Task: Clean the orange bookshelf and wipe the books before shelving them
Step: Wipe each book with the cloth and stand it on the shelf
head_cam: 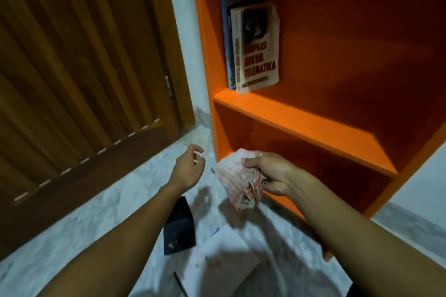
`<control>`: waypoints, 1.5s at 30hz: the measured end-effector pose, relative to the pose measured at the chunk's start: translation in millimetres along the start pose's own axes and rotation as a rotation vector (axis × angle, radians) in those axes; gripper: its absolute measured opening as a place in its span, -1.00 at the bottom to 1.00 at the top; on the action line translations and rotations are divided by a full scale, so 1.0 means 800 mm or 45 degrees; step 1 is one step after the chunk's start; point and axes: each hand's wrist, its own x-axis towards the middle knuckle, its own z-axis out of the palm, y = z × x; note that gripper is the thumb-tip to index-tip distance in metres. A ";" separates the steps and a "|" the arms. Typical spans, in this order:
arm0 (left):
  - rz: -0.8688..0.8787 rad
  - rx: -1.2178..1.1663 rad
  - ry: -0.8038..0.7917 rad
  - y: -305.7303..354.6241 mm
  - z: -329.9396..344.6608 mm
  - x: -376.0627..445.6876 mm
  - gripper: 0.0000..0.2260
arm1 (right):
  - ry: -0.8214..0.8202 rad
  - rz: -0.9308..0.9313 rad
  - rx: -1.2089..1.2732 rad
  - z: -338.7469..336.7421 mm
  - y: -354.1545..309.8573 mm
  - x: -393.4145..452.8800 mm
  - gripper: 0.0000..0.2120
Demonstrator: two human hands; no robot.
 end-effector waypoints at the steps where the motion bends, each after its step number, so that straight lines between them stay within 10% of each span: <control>1: -0.069 0.011 -0.064 -0.023 0.010 -0.016 -0.81 | 0.006 0.014 -0.044 0.004 0.013 0.004 -0.74; 13: -0.677 0.395 -0.757 -0.230 0.172 -0.180 -0.11 | -0.138 -0.063 -0.408 0.033 0.069 0.035 -0.69; 22: -0.706 0.605 -0.851 -0.265 0.180 -0.179 0.12 | -0.056 -0.061 -0.430 0.018 0.075 0.047 -0.79; 36: -0.024 0.716 -0.910 -0.123 0.116 -0.102 -0.65 | 0.027 -0.063 -0.186 0.013 0.048 0.010 -0.76; 45: -0.404 -0.166 -0.425 -0.060 -0.059 -0.089 -0.70 | 0.200 -0.031 0.066 0.006 0.029 -0.011 -0.75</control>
